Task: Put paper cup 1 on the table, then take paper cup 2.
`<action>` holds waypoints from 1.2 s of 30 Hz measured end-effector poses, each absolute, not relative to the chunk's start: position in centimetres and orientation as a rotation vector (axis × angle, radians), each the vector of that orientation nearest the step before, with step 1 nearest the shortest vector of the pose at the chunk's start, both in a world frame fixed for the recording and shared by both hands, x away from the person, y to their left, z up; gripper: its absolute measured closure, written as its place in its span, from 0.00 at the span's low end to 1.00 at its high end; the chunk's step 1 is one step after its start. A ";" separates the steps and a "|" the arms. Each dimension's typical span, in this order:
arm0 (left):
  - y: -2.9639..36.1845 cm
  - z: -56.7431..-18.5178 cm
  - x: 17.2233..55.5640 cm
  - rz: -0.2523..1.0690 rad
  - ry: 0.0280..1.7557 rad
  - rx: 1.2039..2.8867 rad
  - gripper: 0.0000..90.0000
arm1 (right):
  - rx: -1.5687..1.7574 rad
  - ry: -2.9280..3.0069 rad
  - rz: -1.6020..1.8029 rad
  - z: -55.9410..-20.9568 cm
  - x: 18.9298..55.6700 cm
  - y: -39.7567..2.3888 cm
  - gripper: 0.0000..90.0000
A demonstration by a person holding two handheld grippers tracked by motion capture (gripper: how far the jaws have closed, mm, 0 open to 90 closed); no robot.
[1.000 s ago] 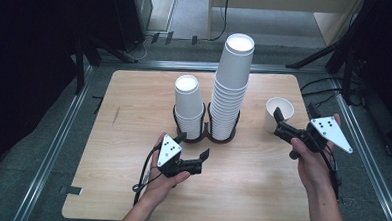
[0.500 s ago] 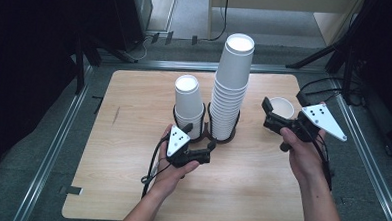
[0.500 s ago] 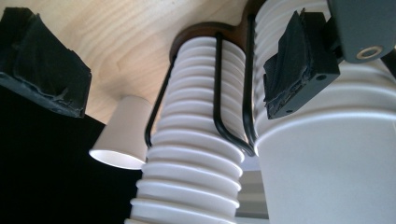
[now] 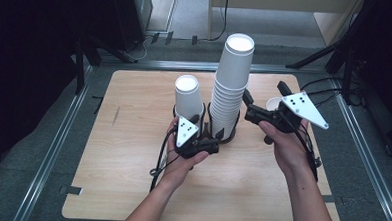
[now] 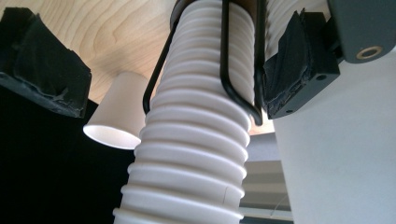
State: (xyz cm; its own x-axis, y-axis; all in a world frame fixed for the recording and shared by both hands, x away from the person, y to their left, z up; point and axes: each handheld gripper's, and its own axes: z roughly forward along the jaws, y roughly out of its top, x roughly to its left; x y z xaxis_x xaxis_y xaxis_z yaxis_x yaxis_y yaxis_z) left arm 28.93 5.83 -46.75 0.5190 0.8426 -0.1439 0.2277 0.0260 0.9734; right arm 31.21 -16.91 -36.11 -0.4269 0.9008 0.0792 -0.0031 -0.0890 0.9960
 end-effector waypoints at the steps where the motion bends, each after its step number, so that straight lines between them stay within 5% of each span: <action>1: 5.7 -46.7 29.0 0.623 0.965 1.515 0.09 | 1.009 1.471 1.609 -36.0 31.2 -16.7 0.00; 26: 2.6 -45.0 32.2 0.786 0.969 1.488 0.14 | 0.958 1.554 1.626 -32.6 33.5 -12.7 0.00; 36: 2.0 -45.3 32.9 0.745 1.002 1.467 0.14 | 0.991 1.604 1.599 -33.4 35.3 -11.7 0.00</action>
State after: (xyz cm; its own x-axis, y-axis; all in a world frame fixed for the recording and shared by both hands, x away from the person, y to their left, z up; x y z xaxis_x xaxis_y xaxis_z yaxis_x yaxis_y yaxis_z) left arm 32.95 2.04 -45.27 0.4332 0.8968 -0.0905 0.1714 0.0167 0.9851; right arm 35.31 -11.72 -33.37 -0.4975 0.8654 0.0605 0.0628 -0.0336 0.9975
